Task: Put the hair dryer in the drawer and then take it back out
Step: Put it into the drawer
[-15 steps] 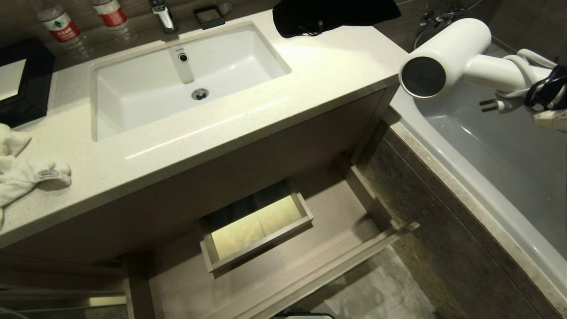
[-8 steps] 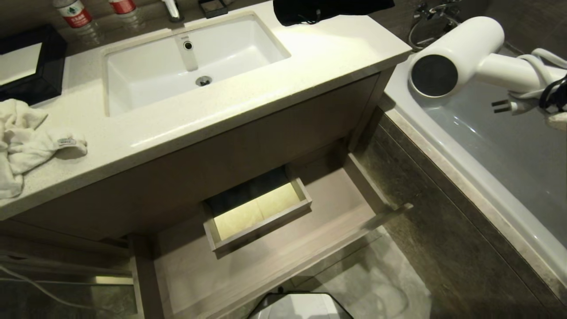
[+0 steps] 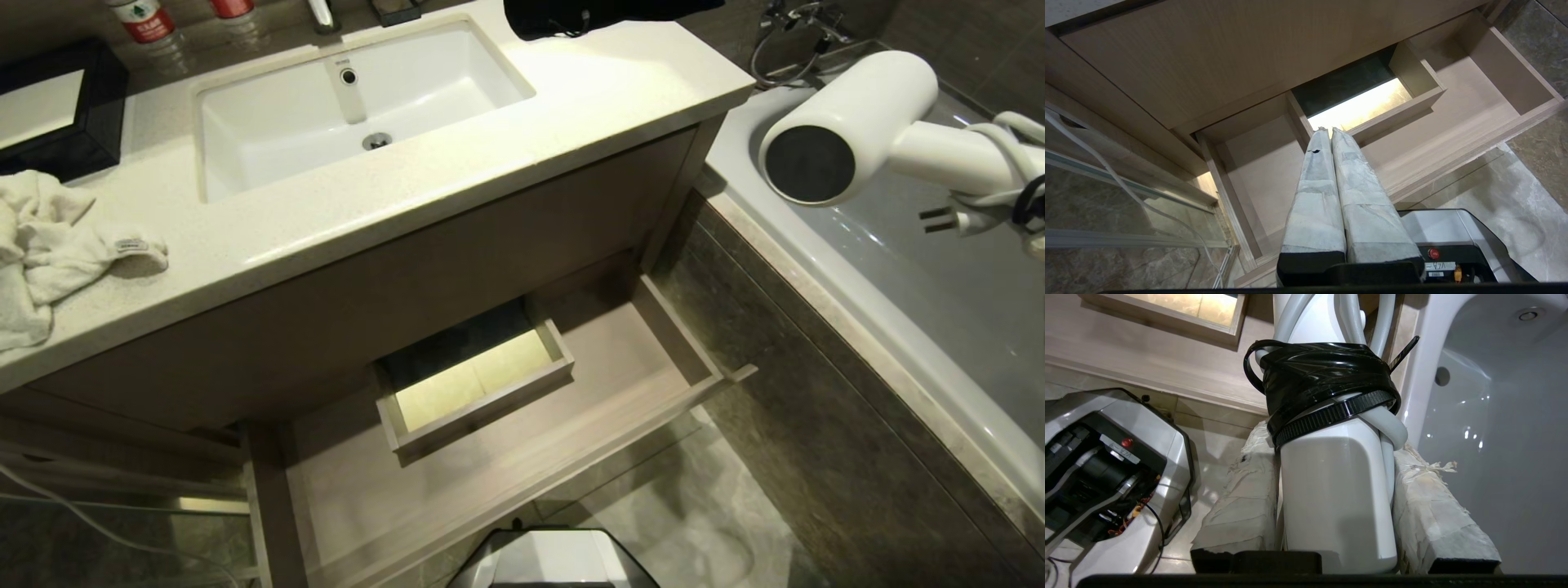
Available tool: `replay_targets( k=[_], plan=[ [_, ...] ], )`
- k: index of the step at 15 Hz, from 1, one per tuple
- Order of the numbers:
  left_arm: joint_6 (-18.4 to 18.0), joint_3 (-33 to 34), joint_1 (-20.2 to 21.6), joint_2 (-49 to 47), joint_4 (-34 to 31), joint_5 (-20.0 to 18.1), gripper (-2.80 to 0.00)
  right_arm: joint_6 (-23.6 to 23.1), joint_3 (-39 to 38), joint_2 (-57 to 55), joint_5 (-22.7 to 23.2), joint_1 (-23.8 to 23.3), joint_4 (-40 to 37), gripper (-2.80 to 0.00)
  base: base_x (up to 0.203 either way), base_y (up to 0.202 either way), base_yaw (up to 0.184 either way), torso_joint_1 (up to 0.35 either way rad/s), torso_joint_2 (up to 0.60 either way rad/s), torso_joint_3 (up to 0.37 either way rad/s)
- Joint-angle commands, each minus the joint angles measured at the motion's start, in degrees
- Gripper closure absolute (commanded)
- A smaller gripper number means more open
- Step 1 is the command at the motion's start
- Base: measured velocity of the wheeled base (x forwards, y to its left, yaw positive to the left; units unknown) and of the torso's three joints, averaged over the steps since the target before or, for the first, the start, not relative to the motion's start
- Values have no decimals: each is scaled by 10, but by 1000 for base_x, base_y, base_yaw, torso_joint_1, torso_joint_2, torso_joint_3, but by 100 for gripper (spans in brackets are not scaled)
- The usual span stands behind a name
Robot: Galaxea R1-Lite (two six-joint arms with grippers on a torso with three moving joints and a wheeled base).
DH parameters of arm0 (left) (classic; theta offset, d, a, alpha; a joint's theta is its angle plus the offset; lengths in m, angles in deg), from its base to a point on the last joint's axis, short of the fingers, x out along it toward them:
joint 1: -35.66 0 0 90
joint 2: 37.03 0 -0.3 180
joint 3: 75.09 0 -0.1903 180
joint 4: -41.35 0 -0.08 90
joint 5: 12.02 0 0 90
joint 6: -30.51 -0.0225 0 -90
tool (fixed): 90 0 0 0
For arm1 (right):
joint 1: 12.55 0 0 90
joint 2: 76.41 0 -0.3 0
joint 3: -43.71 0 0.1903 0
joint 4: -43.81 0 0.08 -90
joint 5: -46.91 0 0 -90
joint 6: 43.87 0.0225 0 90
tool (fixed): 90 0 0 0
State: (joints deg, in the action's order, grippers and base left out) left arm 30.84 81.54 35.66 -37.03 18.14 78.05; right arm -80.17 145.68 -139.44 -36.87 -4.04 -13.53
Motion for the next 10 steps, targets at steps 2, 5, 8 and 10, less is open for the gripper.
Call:
replay_targets(
  k=[2,5,8,10],
  plan=[
    [0,0,0,0,0,0,0,2,0,4,10,0,-1,0,0,0,0,0,0,0],
    [0,0,0,0,0,-1,0,3,0,5,10,0,-1,0,-3,3,-107,-3,1,2],
    [0,0,0,0,0,0,0,-1,-6,10,5,0,-2,0,1,8,-164,1,1,0],
    [0,0,0,-1,0,0,0,-1,-9,13,5,0,-2,0,-1,2,-52,1,2,1]
  ],
)
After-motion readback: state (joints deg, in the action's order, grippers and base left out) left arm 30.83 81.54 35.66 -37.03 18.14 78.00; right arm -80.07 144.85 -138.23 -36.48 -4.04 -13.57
